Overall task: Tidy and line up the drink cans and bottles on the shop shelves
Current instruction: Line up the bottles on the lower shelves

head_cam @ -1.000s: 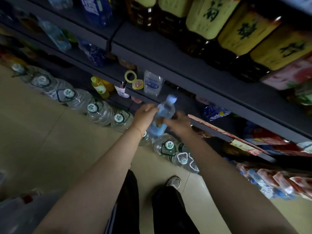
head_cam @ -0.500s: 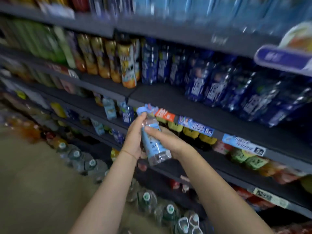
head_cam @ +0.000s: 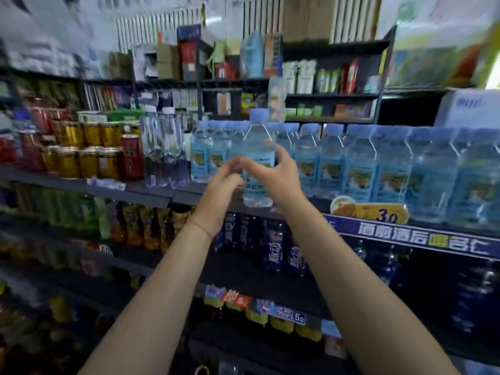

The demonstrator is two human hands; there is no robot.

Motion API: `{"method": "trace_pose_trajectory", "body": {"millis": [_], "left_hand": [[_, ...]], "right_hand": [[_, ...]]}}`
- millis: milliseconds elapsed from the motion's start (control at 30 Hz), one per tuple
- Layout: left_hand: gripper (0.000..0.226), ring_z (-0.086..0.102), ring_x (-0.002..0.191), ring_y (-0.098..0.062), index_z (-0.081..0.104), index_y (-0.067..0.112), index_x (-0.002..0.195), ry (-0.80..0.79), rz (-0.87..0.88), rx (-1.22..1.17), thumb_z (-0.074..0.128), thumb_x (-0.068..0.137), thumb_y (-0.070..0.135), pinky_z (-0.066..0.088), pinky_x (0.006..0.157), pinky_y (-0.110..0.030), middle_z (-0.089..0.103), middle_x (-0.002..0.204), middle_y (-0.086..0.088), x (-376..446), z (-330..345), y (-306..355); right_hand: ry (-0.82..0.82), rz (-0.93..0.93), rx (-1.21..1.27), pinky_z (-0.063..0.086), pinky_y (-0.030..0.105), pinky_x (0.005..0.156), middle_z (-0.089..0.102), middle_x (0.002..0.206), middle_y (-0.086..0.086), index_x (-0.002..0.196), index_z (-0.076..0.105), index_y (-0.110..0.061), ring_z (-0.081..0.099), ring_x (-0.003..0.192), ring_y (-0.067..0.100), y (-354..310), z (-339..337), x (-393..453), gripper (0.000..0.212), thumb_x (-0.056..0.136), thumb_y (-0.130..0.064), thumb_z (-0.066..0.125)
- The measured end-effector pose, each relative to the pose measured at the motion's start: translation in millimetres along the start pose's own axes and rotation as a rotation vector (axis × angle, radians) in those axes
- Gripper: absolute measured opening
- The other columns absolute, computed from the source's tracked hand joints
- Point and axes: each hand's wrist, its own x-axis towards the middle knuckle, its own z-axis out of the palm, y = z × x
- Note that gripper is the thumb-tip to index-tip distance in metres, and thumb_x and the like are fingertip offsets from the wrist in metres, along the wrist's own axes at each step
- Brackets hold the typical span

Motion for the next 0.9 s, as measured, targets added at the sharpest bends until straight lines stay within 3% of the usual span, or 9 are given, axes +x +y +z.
{"method": "trace_pose_trajectory", "body": {"millis": [100,167,300,367,433,500,567,667,900], "left_hand": [[0.066,0.048,0.129,-0.015,0.042,0.03,0.141,-0.109,0.046,0.257,0.074,0.084,0.027,0.044,0.105,-0.041,0.05,0.138,0.005,18,32,3],[0.072,0.054,0.122,-0.016,0.05,0.026,0.135,-0.057,0.089,0.344,0.082,0.072,0.037,0.048,0.103,-0.043,0.056,0.133,0.004,30,54,0],[0.072,0.061,0.111,-0.02,0.057,0.025,0.123,-0.014,0.103,0.406,0.081,0.06,0.053,0.053,0.094,-0.047,0.064,0.12,0.002,51,79,-13],[0.07,0.061,0.112,-0.018,0.056,0.024,0.128,-0.044,0.087,0.399,0.084,0.068,0.046,0.051,0.097,-0.045,0.064,0.12,0.004,53,88,-21],[0.07,0.063,0.108,-0.016,0.054,0.021,0.131,-0.077,0.069,0.378,0.084,0.071,0.042,0.053,0.096,-0.046,0.067,0.117,0.003,53,96,-30],[0.076,0.062,0.112,-0.018,0.049,0.02,0.137,-0.087,0.055,0.394,0.083,0.073,0.043,0.052,0.097,-0.046,0.064,0.123,0.0,52,104,-35],[0.082,0.059,0.118,-0.02,0.045,0.024,0.138,-0.098,0.04,0.4,0.082,0.069,0.052,0.051,0.099,-0.048,0.061,0.13,-0.002,50,111,-36],[0.076,0.056,0.122,-0.02,0.044,0.029,0.133,-0.105,0.064,0.424,0.081,0.071,0.052,0.048,0.101,-0.049,0.06,0.132,0.001,47,124,-35],[0.076,0.04,0.139,-0.022,0.034,0.016,0.148,-0.077,0.119,0.544,0.07,0.087,0.044,0.037,0.111,-0.04,0.042,0.152,-0.002,35,144,-29]], "right_hand": [[0.149,-0.057,-0.026,0.051,0.029,0.08,0.05,0.114,-0.003,0.118,0.058,-0.021,0.055,0.099,0.008,6,-25,20,0.061,0.072,-0.055,0.079],[0.212,-0.088,-0.133,0.049,0.023,0.073,0.043,0.1,-0.006,0.101,0.056,-0.022,0.05,0.089,0.004,14,-39,30,0.04,0.078,-0.047,0.078],[0.202,-0.075,-0.482,0.041,0.028,0.066,0.039,0.108,0.002,0.097,0.046,-0.023,0.042,0.092,0.02,25,-67,39,0.05,0.079,-0.063,0.069],[0.206,-0.081,-0.628,0.046,0.031,0.074,0.046,0.118,0.004,0.126,0.05,-0.019,0.049,0.1,0.021,28,-84,38,0.059,0.085,-0.06,0.064],[0.329,-0.218,-0.774,0.053,0.039,0.075,0.053,0.119,0.007,0.133,0.052,-0.01,0.056,0.101,0.024,29,-96,31,0.06,0.091,-0.052,0.061],[0.525,-0.462,-0.952,0.053,0.043,0.066,0.058,0.107,0.013,0.115,0.063,-0.006,0.057,0.092,0.029,37,-105,25,0.039,0.092,-0.037,0.061],[0.683,-0.545,-1.144,0.048,0.047,0.081,0.059,0.113,0.016,0.113,0.064,-0.009,0.051,0.105,0.032,52,-115,22,0.031,0.086,-0.024,0.061],[0.641,-0.469,-1.303,0.025,0.052,0.107,0.05,0.139,0.021,0.131,0.057,-0.015,0.037,0.133,0.037,73,-130,15,0.048,0.083,-0.017,0.057],[0.486,-0.43,-1.293,0.007,0.048,0.12,0.029,0.158,0.021,0.149,0.04,-0.014,0.024,0.148,0.038,78,-139,-2,0.06,0.091,-0.025,0.045]]}}
